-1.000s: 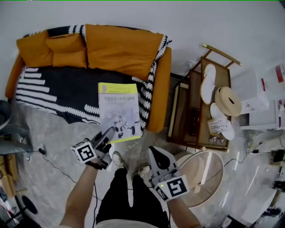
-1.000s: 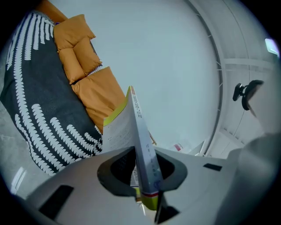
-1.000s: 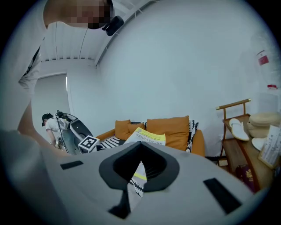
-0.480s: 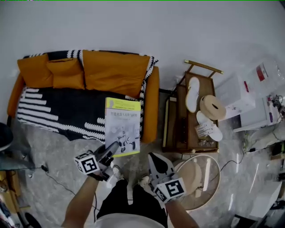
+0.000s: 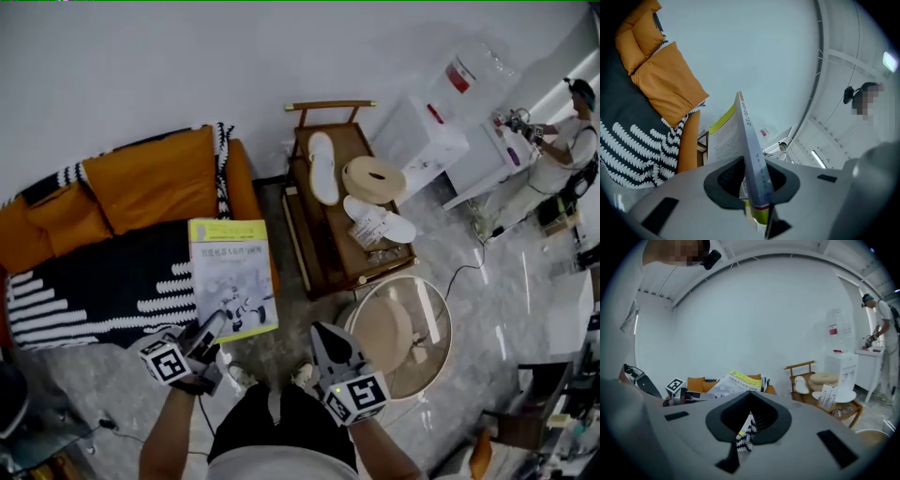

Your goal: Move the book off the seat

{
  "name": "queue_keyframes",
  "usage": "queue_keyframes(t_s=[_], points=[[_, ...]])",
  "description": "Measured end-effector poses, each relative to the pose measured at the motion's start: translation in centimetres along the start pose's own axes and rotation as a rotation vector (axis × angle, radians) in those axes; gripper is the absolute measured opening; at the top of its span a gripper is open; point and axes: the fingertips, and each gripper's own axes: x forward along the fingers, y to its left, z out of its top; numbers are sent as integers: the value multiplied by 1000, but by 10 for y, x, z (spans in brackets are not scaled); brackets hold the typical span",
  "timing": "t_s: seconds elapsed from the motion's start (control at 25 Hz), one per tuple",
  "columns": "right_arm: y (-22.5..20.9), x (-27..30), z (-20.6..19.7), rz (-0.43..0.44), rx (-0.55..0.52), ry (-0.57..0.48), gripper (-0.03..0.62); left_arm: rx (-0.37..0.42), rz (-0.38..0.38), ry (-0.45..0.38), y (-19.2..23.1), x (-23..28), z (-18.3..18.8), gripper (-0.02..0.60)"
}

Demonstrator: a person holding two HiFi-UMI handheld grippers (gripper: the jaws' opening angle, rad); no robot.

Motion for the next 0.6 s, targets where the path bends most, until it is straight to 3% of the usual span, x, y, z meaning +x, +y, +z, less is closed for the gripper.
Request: queue_keyframes(t_s=[0.36,0.6], points=[[-76,-111,-13,-261,71,-3,20,74,-142,232,-70,61,-81,83],[-135,-210,-29,-409,114,-61,20,102,-233,351,-136,96,-164,83]])
